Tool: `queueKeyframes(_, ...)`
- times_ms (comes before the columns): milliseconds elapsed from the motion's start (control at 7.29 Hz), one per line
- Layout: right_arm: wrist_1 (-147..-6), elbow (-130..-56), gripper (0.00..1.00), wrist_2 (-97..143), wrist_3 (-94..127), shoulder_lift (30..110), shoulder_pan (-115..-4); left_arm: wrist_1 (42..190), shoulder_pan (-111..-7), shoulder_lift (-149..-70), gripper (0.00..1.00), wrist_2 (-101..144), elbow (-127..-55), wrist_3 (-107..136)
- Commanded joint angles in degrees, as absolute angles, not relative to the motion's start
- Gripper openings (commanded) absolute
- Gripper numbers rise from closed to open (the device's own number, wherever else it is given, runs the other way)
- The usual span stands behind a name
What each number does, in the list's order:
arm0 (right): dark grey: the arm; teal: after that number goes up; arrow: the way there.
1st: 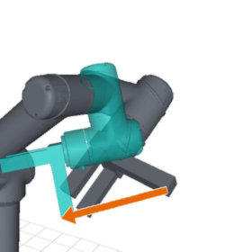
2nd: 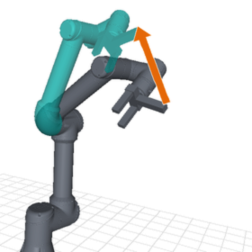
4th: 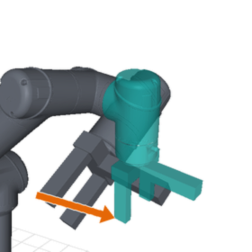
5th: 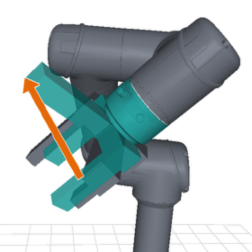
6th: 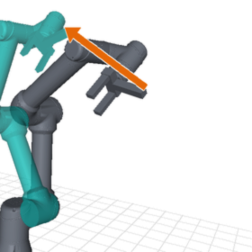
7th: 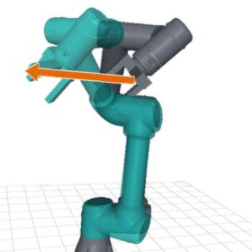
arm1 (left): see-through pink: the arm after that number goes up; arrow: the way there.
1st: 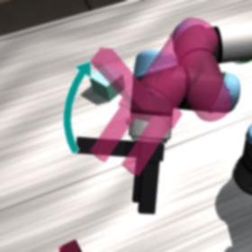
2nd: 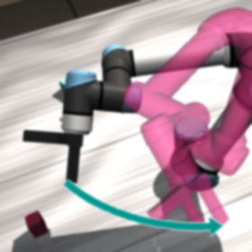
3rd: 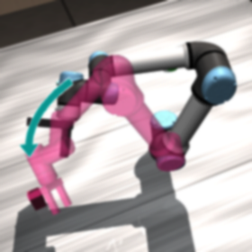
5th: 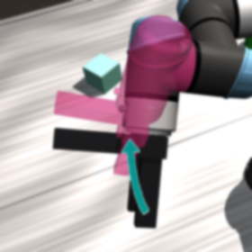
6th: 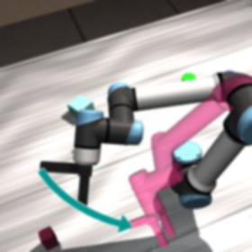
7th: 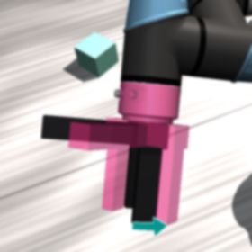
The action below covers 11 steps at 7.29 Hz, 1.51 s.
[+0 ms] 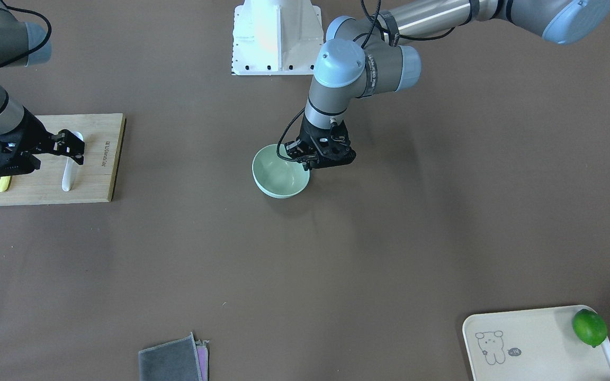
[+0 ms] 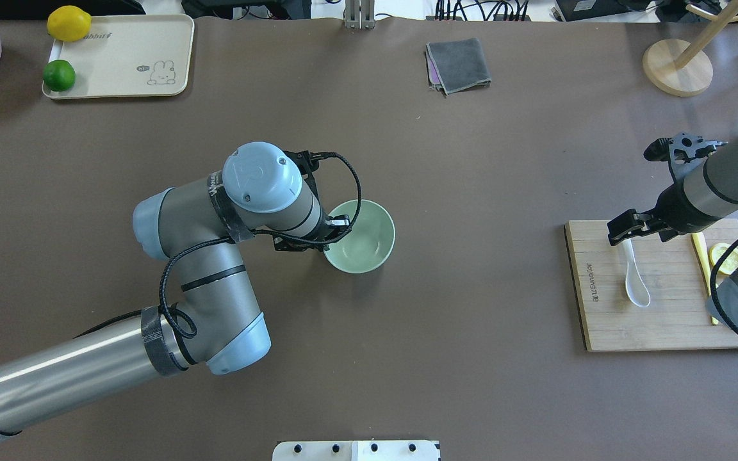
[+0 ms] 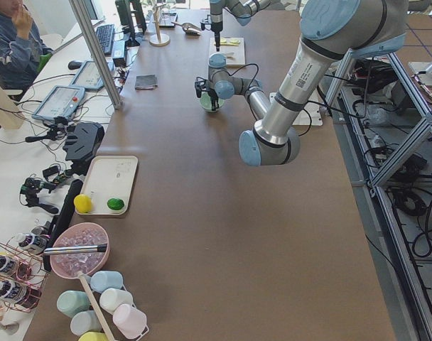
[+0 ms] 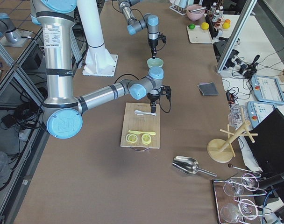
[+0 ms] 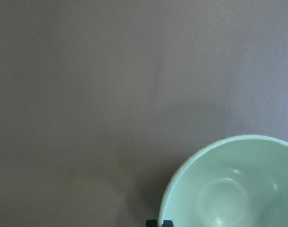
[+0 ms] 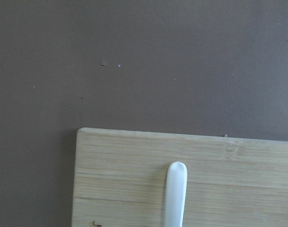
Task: Place spoon in bowl
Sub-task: 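Release the bowl with the left gripper while the right gripper grasps the white spoon, then withdraw the left arm from the bowl while the right gripper lifts the white spoon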
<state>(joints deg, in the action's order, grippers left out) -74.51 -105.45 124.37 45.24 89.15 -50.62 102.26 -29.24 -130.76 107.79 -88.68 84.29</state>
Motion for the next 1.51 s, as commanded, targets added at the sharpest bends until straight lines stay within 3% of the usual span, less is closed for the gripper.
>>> queueKeyframes(0,-73.74,-105.21,1.00,124.45,46.58,90.08,-50.19,102.30,-29.18,-131.04,0.00,107.75,-88.51,84.29)
queueKeyframes(274,-73.56,-105.12,1.00,124.28,46.58,90.17,-50.01,102.57,-29.18,-131.74,0.00,107.84,-88.68,84.29)
queueKeyframes(411,-73.48,-104.25,1.00,124.36,46.67,90.09,-49.92,102.74,-29.27,-131.49,0.97,107.84,-88.77,84.11)
queueKeyframes(685,-70.60,-102.75,1.00,124.54,49.90,89.91,-49.92,102.57,-30.83,-131.31,0.98,107.93,-93.30,83.94)
queueKeyframes(1097,-69.26,-102.04,0.83,124.37,52.21,90.18,-47.82,101.26,-35.83,-128.26,0.98,112.39,-101.39,83.85)
queueKeyframes(1371,-68.39,-101.86,0.78,124.19,52.11,91.14,-47.46,100.90,-38.57,-126.21,0.98,116.09,-104.59,83.85)
